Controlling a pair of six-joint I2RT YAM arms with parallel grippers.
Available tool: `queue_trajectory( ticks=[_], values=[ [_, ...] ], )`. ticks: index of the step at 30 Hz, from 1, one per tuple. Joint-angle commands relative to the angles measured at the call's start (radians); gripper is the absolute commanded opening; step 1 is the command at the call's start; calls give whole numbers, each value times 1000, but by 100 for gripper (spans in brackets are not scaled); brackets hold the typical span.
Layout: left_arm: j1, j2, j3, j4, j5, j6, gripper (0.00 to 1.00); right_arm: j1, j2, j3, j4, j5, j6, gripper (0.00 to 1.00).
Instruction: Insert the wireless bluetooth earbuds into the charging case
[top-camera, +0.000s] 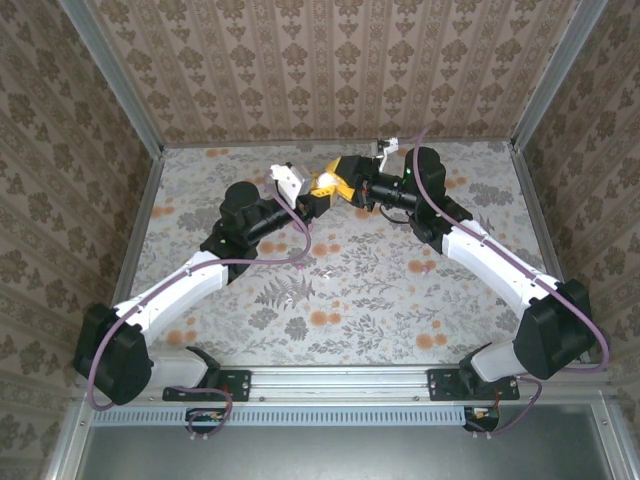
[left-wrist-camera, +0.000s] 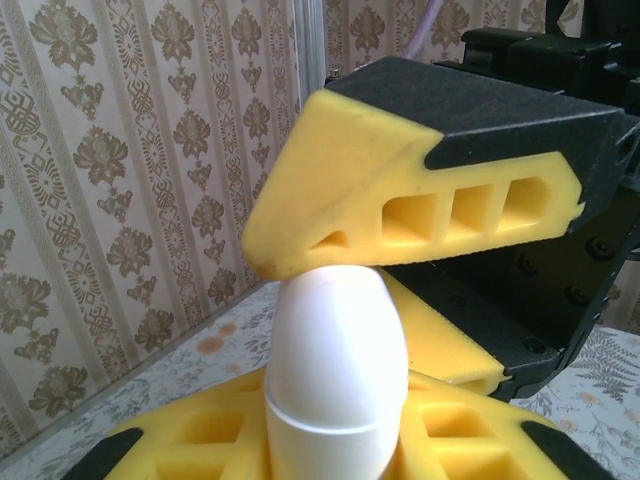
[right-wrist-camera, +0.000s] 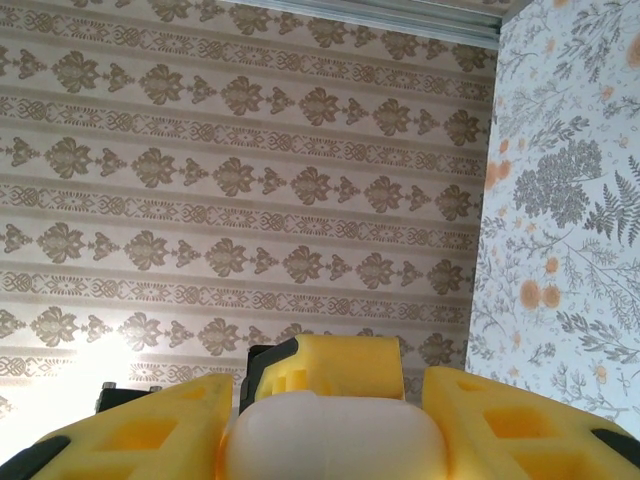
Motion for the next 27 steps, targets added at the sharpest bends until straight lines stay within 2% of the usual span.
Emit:
queue_trajectory(
  ticks=[1,4,6,9,12,15,18,22,27],
  values=[
    [-3,4,33,-10,10,9,25,6,-29,25,15,9,-2,49],
    [-3,-2,31,-9,-2,12,22,5,-29,23,-2,8,-11,54],
    [-3,-5,29,-8,-6,14,21,-2,-44,21,-32,16,-36,62],
    [0,-10,26,-9,9,11,21,-27,-107,27,-174,76,-151,70],
    [1,-12,23,-10,30,-8,21,-37,-174,41,-295,130,-418,71],
    [7,-7,17,15,68,-39,21,-36,-226,33,-371,80,-741,72],
    [11,-1,15,37,101,-63,21,-36,-239,75,-529,70,-926,73],
    [11,7,25,52,149,-78,21,-36,-200,152,-668,81,-984,70],
    [11,18,37,56,197,-98,21,-35,-177,155,-641,47,-960,69]
  ],
)
